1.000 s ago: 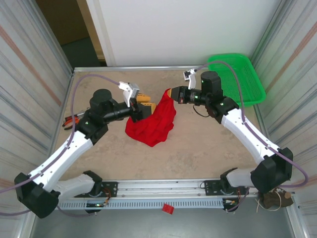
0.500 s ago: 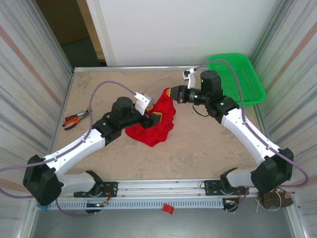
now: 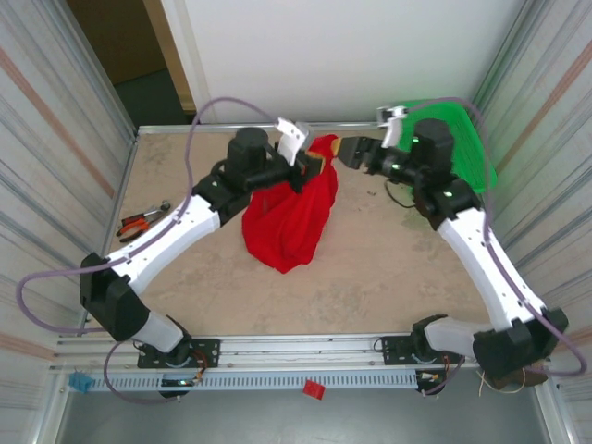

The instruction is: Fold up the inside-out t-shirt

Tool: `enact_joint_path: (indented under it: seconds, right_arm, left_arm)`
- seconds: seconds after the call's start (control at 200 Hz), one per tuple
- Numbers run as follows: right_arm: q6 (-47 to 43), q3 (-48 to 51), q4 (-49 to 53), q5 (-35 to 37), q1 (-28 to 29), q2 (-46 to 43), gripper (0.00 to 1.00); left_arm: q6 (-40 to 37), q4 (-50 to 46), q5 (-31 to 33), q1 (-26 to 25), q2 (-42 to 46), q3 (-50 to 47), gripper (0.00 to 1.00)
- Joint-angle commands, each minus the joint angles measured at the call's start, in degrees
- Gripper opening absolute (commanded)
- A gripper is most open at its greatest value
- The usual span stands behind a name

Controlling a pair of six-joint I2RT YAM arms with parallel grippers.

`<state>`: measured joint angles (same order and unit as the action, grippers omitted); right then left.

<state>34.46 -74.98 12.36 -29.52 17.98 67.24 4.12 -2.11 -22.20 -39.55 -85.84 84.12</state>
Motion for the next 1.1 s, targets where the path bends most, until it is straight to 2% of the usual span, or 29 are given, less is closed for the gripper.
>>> enact_joint_path:
  seconds: [0.0, 0.135, 0.25, 0.366, 0.466, 0.526, 0.566, 0.616, 0.621, 0.681, 0.751, 0.776, 0.807, 0.857, 0.897, 0.947, 1.092]
  right_arm:
    - [1.0, 4.9, 2.9, 1.1, -6.6, -6.2, 0.71]
    - [-1.4, 16.1, 1.1, -4.2, -13.1, -10.3, 0.78]
    - [-3.5, 22.3, -3.1, -9.8, -15.1, -12.9, 0.81]
    - [-2.5, 24.3, -8.1, -13.7, -15.3, -12.1, 0.83]
    - [-1.1, 23.3, -11.4, -16.2, -14.2, -7.6, 0.81]
    - [-0.5, 22.5, -12.3, -18.0, -13.3, -4.8, 0.71]
    - [0.0, 22.1, -13.1, -19.1, -12.4, -3.1, 0.54]
    - [-0.1, 21.7, -13.2, -19.1, -11.1, -1.6, 0.26]
    - [-0.1, 21.7, -13.2, -19.0, -10.8, -1.4, 0.21]
    - [-0.1, 21.9, -13.0, -17.5, -9.4, -0.6, 0.0]
    - [-0.1, 22.1, -12.4, -14.2, -7.6, -0.1, 0.0]
    - [0.1, 22.1, -12.1, -12.5, -7.0, 0.1, 0.01]
    - [0.1, 22.0, -11.4, -10.6, -6.3, 0.6, 0.16]
    - [-0.2, 21.8, -10.0, -7.7, -5.3, 1.3, 0.47]
    - [-1.1, 21.5, -7.5, -4.5, -4.4, 2.0, 0.61]
    - [-2.3, 21.3, -4.7, -1.2, -3.5, 2.9, 0.66]
    - [-6.2, 22.4, 0.5, 5.4, -0.8, 5.1, 0.71]
  left_arm:
    - [4.6, 0.7, -12.9, 2.1, 0.4, 10.5, 0.0]
    - [12.4, 4.3, -22.7, 5.5, -0.9, 16.9, 0.0]
    - [18.7, 9.7, -28.9, 7.7, -1.6, 19.4, 0.0]
    - [20.2, 10.5, -30.9, 8.6, -1.7, 20.2, 0.0]
    - [22.1, 12.8, -30.1, 10.0, -0.8, 16.0, 0.0]
    - [25.7, 17.2, -28.4, 12.0, 0.4, 11.0, 0.0]
    - [28.1, 20.8, -27.3, 13.9, 0.9, 7.4, 0.0]
    - [31.8, 24.3, -25.9, 16.5, 1.2, 2.9, 0.0]
    - [32.2, 24.7, -25.7, 16.8, 1.2, 2.4, 0.0]
    - [35.4, 27.7, -24.5, 20.4, 0.6, -1.7, 0.0]
    - [35.5, 26.0, -22.6, 25.0, -1.5, -4.1, 0.0]
    - [35.4, 25.9, -22.1, 26.4, -2.7, -4.7, 0.08]
    - [35.1, 25.5, -21.8, 28.1, -4.5, -4.7, 0.21]
    - [34.9, 24.4, -21.1, 30.8, -8.2, -3.9, 0.32]
    - [34.1, 24.3, -21.5, 32.8, -10.8, -3.0, 0.4]
    - [32.0, 21.8, -20.9, 35.0, -13.5, -1.4, 0.5]
    - [23.9, 14.2, -17.7, 38.7, -13.5, -2.4, 0.54]
